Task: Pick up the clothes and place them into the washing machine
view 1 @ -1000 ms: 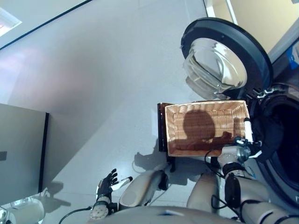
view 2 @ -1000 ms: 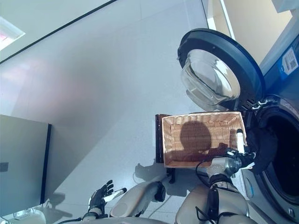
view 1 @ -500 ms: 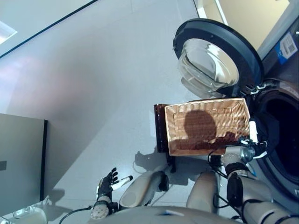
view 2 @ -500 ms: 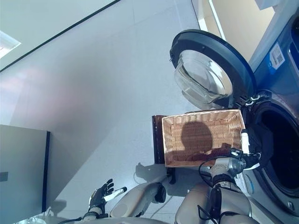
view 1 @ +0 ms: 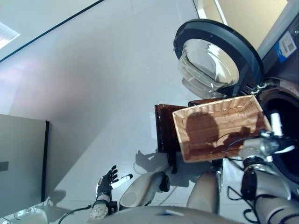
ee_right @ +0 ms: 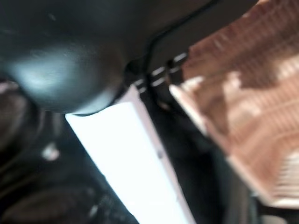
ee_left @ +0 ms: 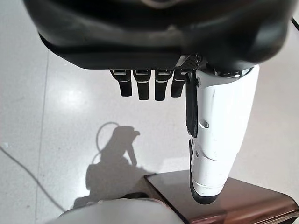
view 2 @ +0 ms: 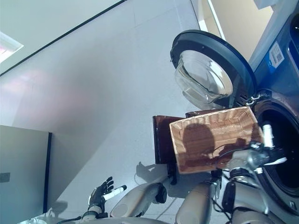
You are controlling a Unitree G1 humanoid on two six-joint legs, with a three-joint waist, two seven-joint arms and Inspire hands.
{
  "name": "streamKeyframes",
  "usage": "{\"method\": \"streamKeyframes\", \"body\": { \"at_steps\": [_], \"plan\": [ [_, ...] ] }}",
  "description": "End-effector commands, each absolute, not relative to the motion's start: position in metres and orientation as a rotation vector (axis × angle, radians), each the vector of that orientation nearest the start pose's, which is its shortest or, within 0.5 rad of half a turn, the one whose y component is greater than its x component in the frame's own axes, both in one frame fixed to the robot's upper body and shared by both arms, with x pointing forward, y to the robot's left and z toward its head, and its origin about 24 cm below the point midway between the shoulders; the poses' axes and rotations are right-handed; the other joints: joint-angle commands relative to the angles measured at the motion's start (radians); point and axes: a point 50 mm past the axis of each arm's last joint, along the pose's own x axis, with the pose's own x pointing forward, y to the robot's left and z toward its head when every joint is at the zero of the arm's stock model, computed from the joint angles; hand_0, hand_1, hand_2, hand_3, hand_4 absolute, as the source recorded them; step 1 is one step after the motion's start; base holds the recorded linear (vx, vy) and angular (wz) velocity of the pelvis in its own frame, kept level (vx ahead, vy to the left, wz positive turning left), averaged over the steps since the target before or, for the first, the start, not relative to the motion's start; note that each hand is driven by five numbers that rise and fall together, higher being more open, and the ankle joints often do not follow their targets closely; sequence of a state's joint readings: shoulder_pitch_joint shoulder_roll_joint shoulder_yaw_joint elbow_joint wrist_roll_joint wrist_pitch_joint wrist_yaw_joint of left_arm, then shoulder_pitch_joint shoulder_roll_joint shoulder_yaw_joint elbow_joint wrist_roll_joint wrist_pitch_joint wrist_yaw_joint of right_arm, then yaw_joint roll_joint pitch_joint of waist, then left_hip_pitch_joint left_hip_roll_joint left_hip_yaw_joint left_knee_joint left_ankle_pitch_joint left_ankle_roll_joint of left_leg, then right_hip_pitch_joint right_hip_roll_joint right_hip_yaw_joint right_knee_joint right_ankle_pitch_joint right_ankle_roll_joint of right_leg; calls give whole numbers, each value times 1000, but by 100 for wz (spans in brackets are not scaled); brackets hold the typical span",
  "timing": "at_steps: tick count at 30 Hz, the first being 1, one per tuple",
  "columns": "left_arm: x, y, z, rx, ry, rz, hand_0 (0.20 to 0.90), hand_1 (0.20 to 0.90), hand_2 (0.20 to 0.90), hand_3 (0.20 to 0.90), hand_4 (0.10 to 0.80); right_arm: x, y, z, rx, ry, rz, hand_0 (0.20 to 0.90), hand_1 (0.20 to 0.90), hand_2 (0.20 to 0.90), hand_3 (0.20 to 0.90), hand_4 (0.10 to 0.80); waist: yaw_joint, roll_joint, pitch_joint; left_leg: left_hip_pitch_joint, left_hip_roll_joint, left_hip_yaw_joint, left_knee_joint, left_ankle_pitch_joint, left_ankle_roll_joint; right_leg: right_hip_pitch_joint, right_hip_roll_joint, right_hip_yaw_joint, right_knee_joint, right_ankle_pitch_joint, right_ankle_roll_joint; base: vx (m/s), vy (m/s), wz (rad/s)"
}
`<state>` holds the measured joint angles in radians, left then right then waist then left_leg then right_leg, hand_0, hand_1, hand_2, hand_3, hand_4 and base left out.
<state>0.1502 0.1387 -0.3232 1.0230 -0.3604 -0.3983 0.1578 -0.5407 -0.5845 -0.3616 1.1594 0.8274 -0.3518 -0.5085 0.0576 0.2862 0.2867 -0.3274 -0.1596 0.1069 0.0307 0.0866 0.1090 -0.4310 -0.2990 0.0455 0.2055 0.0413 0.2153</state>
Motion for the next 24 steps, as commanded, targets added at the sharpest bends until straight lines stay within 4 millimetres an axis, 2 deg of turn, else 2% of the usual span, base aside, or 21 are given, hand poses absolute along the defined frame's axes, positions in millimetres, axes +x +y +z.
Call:
{"method": "streamKeyframes", "body": {
  "at_steps": [1, 4, 6, 7, 8, 11, 13, 14, 15, 17, 18, 22, 23, 24],
  "plan": [
    [98, 200, -140, 36, 736, 229, 900, 900, 900, 900, 800, 271, -434, 182, 117, -450, -1140, 900, 900, 900, 900, 800, 14, 8, -37, -60, 12, -35, 114, -75, -83, -24, 38, -14, 17, 31, -101, -30, 9, -7],
    [98, 203, -139, 29, 730, 234, 900, 900, 900, 900, 800, 289, -415, 208, -20, -504, -978, 900, 900, 900, 900, 800, 15, -6, -38, -60, 17, -31, 119, -79, -84, -26, 42, -10, 24, 25, -100, -7, -13, -6],
    [99, 204, -138, 20, 727, 238, 900, 900, 900, 900, 800, 291, -411, 207, -25, -505, -965, 900, 900, 900, 900, 800, 16, -11, -40, -64, 20, -29, 117, -71, -84, -29, 44, -7, 17, 36, -101, -13, -17, -6],
    [100, 206, -137, 15, 720, 247, 900, 900, 900, 900, 800, 303, -388, 200, -66, -501, -834, 900, 900, 900, 900, 800, 13, -29, -41, -54, 25, -30, 119, -77, -84, -21, 50, -7, 21, 28, -100, 11, -34, -9],
    [101, 207, -137, 12, 722, 254, 900, 900, 900, 900, 800, 306, -380, 195, -69, -497, -798, 900, 900, 900, 900, 800, 13, -40, -43, -55, 28, -29, 117, -70, -83, -20, 54, -8, 16, 37, -101, 19, -57, -12],
    [102, 211, -138, 11, 727, 272, 900, 900, 900, 900, 800, 311, -353, 146, -42, -370, -675, 900, 900, 900, 900, 800, 12, -77, -42, -46, 35, -39, 122, -69, -84, 0, 61, -22, 16, 34, -103, 2, -69, -9],
    [101, 210, -140, 0, 745, 287, 900, 900, 900, 900, 800, 311, -320, 101, 25, -263, -567, 900, 900, 900, 900, 800, 10, -102, -35, -37, 40, -47, 126, -71, -85, 14, 65, -35, 19, 26, -104, 0, -79, -7],
    [102, 209, -140, -1, 746, 286, 900, 900, 900, 900, 800, 307, -309, 86, 39, -222, -527, 900, 900, 900, 900, 800, 9, -114, -34, -39, 44, -49, 124, -64, -85, 18, 68, -41, 11, 32, -105, 3, -93, -5],
    [102, 208, -142, -8, 756, 287, 900, 900, 900, 900, 800, 301, -289, 59, 87, -151, -489, 900, 900, 900, 900, 800, 8, -129, -28, -32, 48, -56, 128, -67, -86, 29, 71, -51, 15, 25, -106, -14, -96, 0],
    [98, 209, -144, 7, 780, 282, 900, 900, 900, 900, 800, 292, -264, 25, 115, -40, -425, 900, 900, 900, 900, 800, 13, -155, -24, -26, 54, -69, 130, -62, -88, 49, 75, -70, 8, 24, -108, -1, -107, 19],
    [98, 210, -145, 4, 789, 294, 900, 900, 900, 900, 800, 289, -244, 10, 192, 3, -405, 900, 900, 900, 900, 800, 17, -170, -22, -25, 58, -76, 132, -59, -90, 57, 77, -81, 3, 25, -109, -15, -127, 28],
    [99, 216, -145, 24, 801, 312, 900, 900, 900, 900, 800, 277, -198, -23, 316, 126, -335, 900, 900, 900, 900, 800, 45, -219, -18, -36, 63, -104, 134, -45, -94, 73, 81, -118, -11, 30, -115, -26, -85, 28],
    [99, 216, -145, 24, 801, 313, 900, 900, 900, 900, 800, 277, -197, -23, 317, 126, -334, 900, 900, 900, 900, 800, 44, -220, -18, -36, 63, -105, 135, -45, -94, 73, 80, -119, -11, 30, -115, -25, -94, 26],
    [100, 220, -145, 40, 804, 324, 900, 900, 900, 900, 800, 274, -180, -28, 376, 144, -317, 900, 900, 900, 900, 800, 56, -244, -14, -37, 67, -119, 134, -41, -96, 87, 81, -136, -18, 29, -116, -32, -81, 22]
  ]
}}
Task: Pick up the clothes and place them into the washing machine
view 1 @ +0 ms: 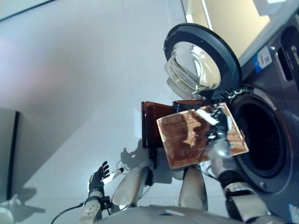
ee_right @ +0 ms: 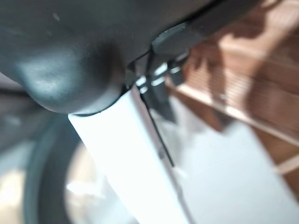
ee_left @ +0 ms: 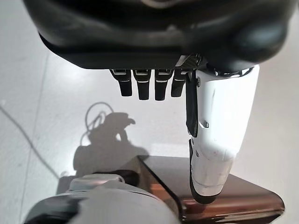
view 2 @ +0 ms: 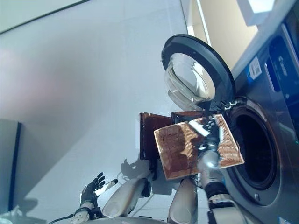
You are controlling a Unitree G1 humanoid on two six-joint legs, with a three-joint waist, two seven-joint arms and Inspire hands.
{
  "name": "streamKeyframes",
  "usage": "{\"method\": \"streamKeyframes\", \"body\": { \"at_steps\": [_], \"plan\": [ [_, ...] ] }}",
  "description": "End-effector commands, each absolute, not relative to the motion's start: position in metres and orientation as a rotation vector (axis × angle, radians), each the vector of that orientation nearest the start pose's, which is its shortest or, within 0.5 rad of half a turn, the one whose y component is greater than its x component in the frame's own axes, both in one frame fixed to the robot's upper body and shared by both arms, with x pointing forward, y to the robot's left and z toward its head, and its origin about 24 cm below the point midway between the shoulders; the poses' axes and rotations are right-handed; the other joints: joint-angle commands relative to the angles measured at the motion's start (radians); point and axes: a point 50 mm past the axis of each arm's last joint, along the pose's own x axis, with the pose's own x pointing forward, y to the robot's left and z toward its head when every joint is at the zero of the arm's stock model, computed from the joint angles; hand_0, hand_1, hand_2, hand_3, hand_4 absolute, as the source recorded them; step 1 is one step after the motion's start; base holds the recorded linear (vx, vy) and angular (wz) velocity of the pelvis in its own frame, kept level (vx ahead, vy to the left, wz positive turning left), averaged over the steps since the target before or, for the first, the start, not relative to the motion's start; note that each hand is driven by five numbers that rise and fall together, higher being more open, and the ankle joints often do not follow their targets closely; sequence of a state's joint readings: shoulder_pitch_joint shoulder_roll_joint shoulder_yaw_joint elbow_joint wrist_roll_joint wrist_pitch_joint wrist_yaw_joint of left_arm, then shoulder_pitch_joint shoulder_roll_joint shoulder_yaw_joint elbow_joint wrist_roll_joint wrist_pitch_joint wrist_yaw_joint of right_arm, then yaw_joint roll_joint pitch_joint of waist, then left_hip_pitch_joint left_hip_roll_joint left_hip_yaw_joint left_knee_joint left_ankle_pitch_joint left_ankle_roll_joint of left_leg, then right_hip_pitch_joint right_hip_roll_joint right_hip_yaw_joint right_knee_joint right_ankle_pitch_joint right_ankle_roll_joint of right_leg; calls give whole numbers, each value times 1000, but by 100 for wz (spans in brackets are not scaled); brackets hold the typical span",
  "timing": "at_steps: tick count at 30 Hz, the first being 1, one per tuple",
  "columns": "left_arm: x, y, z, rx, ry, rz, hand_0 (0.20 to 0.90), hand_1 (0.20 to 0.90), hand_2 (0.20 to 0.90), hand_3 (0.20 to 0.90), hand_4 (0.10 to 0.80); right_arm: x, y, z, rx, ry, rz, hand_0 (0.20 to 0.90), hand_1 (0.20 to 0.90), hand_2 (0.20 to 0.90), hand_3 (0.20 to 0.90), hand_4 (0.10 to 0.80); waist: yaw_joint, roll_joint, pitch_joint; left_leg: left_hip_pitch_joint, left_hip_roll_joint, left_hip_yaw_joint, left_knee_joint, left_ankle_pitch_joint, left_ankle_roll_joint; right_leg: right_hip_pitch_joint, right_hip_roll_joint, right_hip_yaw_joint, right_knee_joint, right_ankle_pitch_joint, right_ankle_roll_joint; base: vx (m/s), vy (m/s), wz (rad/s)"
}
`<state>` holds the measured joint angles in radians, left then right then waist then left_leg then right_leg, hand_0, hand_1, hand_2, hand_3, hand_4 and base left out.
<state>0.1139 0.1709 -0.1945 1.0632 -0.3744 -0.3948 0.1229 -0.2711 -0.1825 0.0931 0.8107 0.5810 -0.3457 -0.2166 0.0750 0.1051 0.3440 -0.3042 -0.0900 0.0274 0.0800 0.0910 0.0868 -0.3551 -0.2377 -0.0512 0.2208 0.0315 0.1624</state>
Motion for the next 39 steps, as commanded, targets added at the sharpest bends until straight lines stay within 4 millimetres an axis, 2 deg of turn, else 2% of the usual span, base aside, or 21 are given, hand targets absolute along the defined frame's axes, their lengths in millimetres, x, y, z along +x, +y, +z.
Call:
{"method": "streamKeyframes", "body": {
  "at_steps": [1, 4, 7, 10, 13, 16, 21, 26, 27, 29, 34, 36, 37, 38, 39],
  "plan": [
    [102, 222, -144, 50, 802, 328, 900, 900, 900, 900, 800, 272, -174, -33, 398, 166, -314, 900, 900, 900, 900, 800, 44, -74, -67, -60, -1, -46, 85, -43, -76, 18, 20, -53, -37, 39, -64, -41, -113, 25],
    [104, 227, -143, 70, 795, 343, 900, 900, 900, 900, 800, 271, -162, -35, 457, 176, -308, 900, 900, 900, 900, 800, 61, -111, -63, -67, 3, -66, 86, -37, -81, 30, 21, -78, -47, 40, -66, -22, -63, 29],
    [106, 233, -141, 91, 794, 363, 900, 900, 900, 900, 800, 266, -160, -43, 492, 210, -343, 900, 900, 900, 900, 800, 74, -144, -66, -67, 7, -83, 85, -37, -83, 46, 23, -98, -59, 41, -65, 13, -52, 19],
    [105, 239, -141, 108, 802, 383, 900, 900, 900, 900, 800, 261, -166, -51, 535, 235, -422, 900, 900, 900, 900, 800, 80, -176, -80, -61, 11, -91, 80, -40, -85, 65, 27, -109, -73, 41, -64, 47, -32, 17],
    [103, 240, -141, 114, 806, 392, 900, 900, 900, 900, 800, 257, -172, -57, 538, 258, -470, 900, 900, 900, 900, 800, 82, -189, -94, -51, 12, -94, 70, -40, -86, 83, 30, -117, -88, 43, -60, 77, -3, 16],
    [100, 244, -142, 133, 826, 411, 900, 900, 900, 900, 800, 245, -185, -72, 496, 328, -524, 900, 900, 900, 900, 800, 78, -200, -135, -10, 15, -87, 60, -54, -84, 124, 37, -112, -107, 47, -55, 125, 47, 4],
    [82, 249, -147, 152, 899, 430, 900, 900, 900, 900, 800, 203, -205, -102, 404, 482, -568, 900, 900, 900, 900, 800, 56, -199, -209, 69, 14, -68, 22, -66, -79, 185, 46, -104, -131, 45, -49, 122, 37, -15],
    [70, 250, -151, 133, 945, 436, 900, 900, 900, 900, 800, 146, -221, -132, 325, 677, -619, 900, 900, 900, 900, 800, 20, -186, -292, 141, 16, -53, -29, -66, -80, 233, 47, -99, -157, 45, -41, 108, 14, -13],
    [70, 250, -151, 133, 946, 436, 900, 900, 900, 900, 800, 146, -221, -132, 325, 678, -619, 900, 900, 900, 900, 800, 20, -185, -291, 144, 16, -53, -31, -66, -80, 235, 47, -100, -158, 45, -41, 94, -16, -13],
    [64, 248, -153, 118, 966, 430, 900, 900, 900, 900, 800, 115, -224, -145, 274, 786, -623, 900, 900, 900, 900, 800, -3, -179, -324, 179, 20, -39, -43, -71, -79, 257, 49, -88, -165, 45, -39, 87, -31, -14],
    [50, 242, -157, 104, 1015, 400, 900, 900, 900, 900, 800, 66, -226, -160, 193, 970, -589, 900, 900, 900, 900, 800, -26, -168, -368, 231, 30, -25, -74, -71, -82, 289, 52, -73, -179, 42, -38, 52, -32, -16],
    [47, 242, -158, 109, 1032, 387, 900, 900, 900, 900, 800, 52, -227, -163, 133, 1042, -555, 900, 900, 900, 900, 800, -30, -165, -379, 244, 32, -25, -77, -70, -84, 301, 53, -71, -177, 39, -38, 26, -33, -11],
    [47, 242, -158, 109, 1032, 387, 900, 900, 900, 900, 800, 52, -227, -163, 132, 1042, -554, 900, 900, 900, 900, 800, -30, -165, -379, 246, 32, -25, -78, -70, -84, 302, 53, -71, -177, 39, -38, 24, -48, -10],
    [45, 243, -159, 121, 1051, 368, 900, 900, 900, 900, 800, 40, -231, -165, 92, 1101, -548, 900, 900, 900, 900, 800, -33, -162, -392, 257, 34, -25, -81, -69, -85, 314, 54, -71, -178, 35, -39, 14, -35, -4],
    [45, 243, -159, 121, 1051, 368, 900, 900, 900, 900, 800, 40, -231, -165, 92, 1101, -548, 900, 900, 900, 900, 800, -33, -162, -392, 259, 34, -25, -81, -69, -85, 315, 54, -72, -179, 35, -39, 18, -56, -1]
  ]
}}
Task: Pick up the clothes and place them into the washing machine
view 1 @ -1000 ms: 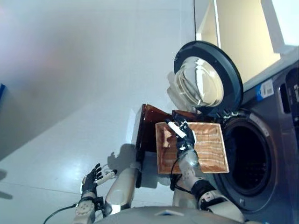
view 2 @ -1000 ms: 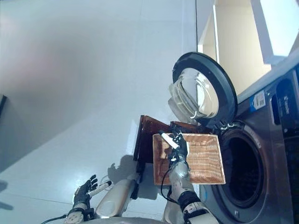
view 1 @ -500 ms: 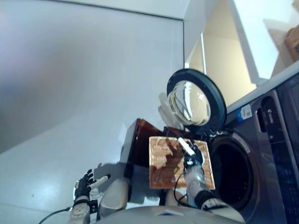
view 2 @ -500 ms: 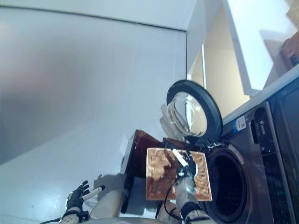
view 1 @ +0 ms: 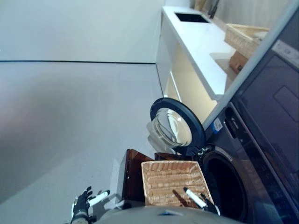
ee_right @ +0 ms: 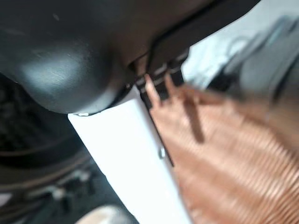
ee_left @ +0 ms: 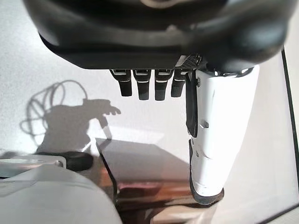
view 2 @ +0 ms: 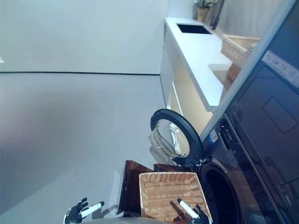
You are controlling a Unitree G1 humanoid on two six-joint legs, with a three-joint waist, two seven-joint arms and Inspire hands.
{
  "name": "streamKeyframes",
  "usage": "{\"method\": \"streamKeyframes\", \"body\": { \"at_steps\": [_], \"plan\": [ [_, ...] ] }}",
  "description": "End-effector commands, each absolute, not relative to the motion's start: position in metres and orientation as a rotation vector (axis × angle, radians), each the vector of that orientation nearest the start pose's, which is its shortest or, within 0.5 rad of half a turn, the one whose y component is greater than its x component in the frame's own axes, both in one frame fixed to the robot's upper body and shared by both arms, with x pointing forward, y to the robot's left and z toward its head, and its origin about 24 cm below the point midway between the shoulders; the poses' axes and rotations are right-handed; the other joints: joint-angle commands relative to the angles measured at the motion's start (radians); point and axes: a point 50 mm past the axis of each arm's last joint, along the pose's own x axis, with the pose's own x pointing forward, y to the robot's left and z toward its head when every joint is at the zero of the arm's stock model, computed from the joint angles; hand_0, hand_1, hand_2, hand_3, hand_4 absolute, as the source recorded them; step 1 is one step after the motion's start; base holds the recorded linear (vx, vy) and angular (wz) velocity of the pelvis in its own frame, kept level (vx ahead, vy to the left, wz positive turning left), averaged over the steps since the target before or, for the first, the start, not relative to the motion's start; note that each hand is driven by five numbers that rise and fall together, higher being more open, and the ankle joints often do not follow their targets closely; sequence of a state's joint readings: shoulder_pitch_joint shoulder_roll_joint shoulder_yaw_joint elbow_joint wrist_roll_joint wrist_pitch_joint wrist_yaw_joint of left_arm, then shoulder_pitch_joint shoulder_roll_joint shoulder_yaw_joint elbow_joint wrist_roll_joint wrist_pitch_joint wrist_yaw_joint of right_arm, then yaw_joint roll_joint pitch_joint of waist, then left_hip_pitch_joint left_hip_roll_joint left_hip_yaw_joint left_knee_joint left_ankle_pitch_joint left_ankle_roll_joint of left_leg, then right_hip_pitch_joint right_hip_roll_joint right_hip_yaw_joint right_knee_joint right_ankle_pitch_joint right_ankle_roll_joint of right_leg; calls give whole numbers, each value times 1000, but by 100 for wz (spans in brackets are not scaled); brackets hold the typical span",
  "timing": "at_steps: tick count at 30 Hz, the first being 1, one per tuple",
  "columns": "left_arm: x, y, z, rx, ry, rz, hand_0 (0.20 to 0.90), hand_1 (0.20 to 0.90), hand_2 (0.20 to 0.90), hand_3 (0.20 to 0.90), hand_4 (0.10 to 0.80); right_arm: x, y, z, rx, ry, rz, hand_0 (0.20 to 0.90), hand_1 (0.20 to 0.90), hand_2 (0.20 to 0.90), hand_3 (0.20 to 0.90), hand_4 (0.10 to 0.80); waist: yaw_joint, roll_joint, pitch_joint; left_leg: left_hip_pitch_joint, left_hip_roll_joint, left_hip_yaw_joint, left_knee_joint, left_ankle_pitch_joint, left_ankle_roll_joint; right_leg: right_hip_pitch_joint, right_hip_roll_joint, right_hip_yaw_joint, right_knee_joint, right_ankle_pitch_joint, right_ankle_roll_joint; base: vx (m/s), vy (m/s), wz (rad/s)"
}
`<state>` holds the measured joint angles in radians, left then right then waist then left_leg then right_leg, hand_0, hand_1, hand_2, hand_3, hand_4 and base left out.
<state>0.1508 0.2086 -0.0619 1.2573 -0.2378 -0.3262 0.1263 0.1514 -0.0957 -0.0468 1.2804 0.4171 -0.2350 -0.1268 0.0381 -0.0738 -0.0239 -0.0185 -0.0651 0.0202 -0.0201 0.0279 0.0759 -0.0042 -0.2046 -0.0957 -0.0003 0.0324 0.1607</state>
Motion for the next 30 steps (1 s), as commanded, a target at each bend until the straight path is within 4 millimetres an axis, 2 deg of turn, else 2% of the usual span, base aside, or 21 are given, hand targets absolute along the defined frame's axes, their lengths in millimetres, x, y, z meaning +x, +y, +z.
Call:
{"method": "streamKeyframes", "body": {
  "at_steps": [1, 5, 11, 14, 20, 24, 30],
  "plan": [
    [44, 243, -160, 128, 1062, 355, 900, 900, 900, 900, 800, 31, -232, -167, 65, 1146, -529, 900, 900, 900, 900, 800, 3, 18, -29, -22, 9, -17, 19, -6, -74, -29, 22, -27, 42, 33, -38, 0, -40, 1],
    [35, 240, -163, 141, 1126, 304, 900, 900, 900, 900, 800, 5, -245, -166, -14, 1251, -545, 900, 900, 900, 900, 800, -2, 25, -55, 0, 13, -14, 13, -5, -77, -12, 28, -23, 38, 31, -40, -16, -52, -1],
    [25, 230, -168, 152, 1211, 195, 900, 900, 900, 900, 800, -5, -254, -165, -129, 1335, -484, 900, 900, 900, 900, 800, -15, 38, -79, 15, 23, -8, 0, 6, -82, -1, 39, -15, 35, 24, -43, -31, -42, -4],
    [21, 222, -171, 170, 1253, 112, 900, 900, 900, 900, 800, -16, -257, -164, -180, 1400, -467, 900, 900, 900, 900, 800, -26, 44, -91, 24, 29, -13, 2, 6, -83, 12, 46, -16, 41, 15, -48, -16, -32, 0],
    [14, 216, -173, 194, 1313, 24, 900, 900, 900, 900, 800, -30, -252, -165, -189, 1473, -435, 900, 900, 900, 900, 800, -39, 47, -111, 42, 40, -17, 18, -4, -84, 31, 57, -14, 52, -2, -55, -5, -44, -1],
    [11, 215, -174, 208, 1334, 5, 900, 900, 900, 900, 800, -30, -250, -166, -201, 1493, -403, 900, 900, 900, 900, 800, -41, 50, -117, 50, 45, -16, 29, -11, -84, 38, 63, -9, 58, -10, -58, -3, -42, -1],
    [16, 210, -175, 210, 1343, -27, 900, 900, 900, 900, 800, -18, -267, -162, -240, 1492, -429, 900, 900, 900, 900, 800, -40, 56, -130, 55, 50, -13, 34, -16, -86, 45, 70, -4, 52, -14, -61, 0, 0, 0]
  ]
}}
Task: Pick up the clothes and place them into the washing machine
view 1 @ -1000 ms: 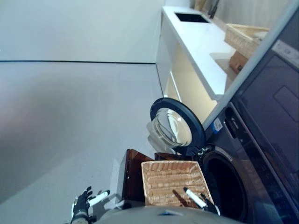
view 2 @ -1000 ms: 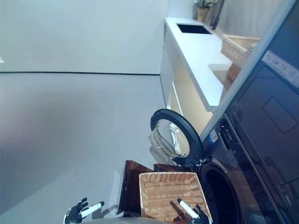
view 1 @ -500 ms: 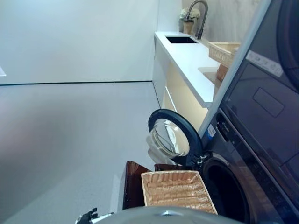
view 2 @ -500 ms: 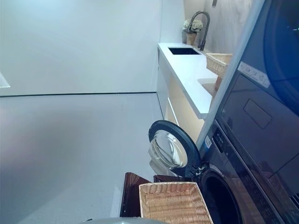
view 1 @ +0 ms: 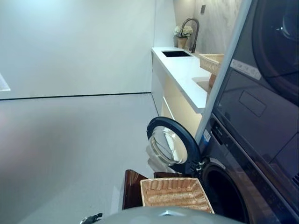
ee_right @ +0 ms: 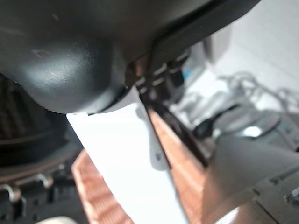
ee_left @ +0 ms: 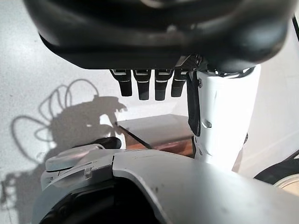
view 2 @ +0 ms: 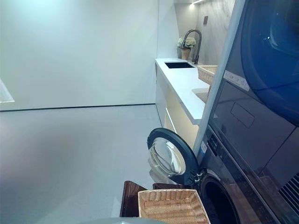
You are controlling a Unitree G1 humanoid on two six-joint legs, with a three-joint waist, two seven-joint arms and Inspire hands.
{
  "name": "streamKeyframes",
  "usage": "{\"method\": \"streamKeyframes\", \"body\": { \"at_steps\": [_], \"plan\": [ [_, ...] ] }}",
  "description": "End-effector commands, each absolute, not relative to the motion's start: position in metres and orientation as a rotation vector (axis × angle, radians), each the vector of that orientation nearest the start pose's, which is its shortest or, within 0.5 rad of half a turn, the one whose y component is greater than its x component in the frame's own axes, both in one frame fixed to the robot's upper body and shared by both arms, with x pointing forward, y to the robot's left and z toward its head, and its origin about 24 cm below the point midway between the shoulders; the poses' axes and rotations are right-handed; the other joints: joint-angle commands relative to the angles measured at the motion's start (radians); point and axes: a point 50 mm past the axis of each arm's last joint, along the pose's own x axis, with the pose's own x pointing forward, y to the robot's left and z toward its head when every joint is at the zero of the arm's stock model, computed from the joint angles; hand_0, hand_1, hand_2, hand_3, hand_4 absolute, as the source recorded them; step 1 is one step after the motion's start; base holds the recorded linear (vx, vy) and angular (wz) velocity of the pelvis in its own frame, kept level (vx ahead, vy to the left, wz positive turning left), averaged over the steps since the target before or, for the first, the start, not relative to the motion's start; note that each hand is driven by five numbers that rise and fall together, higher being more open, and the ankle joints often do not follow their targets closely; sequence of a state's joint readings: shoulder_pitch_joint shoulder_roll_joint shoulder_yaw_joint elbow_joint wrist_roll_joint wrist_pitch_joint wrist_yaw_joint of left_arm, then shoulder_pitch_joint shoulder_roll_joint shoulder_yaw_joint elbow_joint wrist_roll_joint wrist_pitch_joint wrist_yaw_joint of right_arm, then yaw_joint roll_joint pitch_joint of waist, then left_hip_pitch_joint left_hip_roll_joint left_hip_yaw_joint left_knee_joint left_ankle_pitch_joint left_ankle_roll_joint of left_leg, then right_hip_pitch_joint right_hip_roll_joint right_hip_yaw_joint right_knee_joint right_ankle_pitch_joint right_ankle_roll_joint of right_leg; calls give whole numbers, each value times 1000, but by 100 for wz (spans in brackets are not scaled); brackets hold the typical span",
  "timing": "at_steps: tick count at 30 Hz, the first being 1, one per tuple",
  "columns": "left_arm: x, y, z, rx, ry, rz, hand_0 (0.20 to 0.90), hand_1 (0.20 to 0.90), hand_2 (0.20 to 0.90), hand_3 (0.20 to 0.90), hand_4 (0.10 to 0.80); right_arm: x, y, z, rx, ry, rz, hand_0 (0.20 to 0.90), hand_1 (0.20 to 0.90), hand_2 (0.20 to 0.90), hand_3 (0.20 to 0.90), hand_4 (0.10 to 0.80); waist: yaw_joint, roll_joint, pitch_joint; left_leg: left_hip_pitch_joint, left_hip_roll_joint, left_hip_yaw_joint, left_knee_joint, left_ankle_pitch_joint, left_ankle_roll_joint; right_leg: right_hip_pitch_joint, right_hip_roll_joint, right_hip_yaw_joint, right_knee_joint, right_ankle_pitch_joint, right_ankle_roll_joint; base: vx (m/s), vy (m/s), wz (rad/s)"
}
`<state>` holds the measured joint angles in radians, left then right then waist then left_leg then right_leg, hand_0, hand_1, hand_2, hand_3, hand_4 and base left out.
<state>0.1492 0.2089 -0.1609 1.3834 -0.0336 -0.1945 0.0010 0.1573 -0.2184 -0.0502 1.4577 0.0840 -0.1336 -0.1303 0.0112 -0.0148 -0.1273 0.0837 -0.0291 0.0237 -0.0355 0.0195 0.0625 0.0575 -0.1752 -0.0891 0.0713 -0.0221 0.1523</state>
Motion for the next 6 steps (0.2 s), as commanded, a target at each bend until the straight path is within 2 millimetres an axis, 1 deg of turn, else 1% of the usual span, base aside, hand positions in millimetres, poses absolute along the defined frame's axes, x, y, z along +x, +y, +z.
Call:
{"method": "streamKeyframes", "body": {
  "at_steps": [1, 6],
  "plan": [
    [16, 209, -175, 209, 1342, -27, 900, 900, 900, 900, 800, -16, -269, -162, -243, 1487, -431, 900, 900, 900, 900, 800, -12, -2, -27, -46, 16, -16, 50, -8, -74, -15, 41, -12, -20, 40, -53, 0, 0, 0],
    [18, 206, -176, 200, 1337, -31, 900, 900, 900, 900, 800, -12, -275, -160, -234, 1477, -453, 900, 900, 900, 900, 800, -9, -1, -28, -43, 19, -19, 49, -9, -75, -9, 42, -14, -25, 40, -53, 0, 0, 0]
  ]
}}
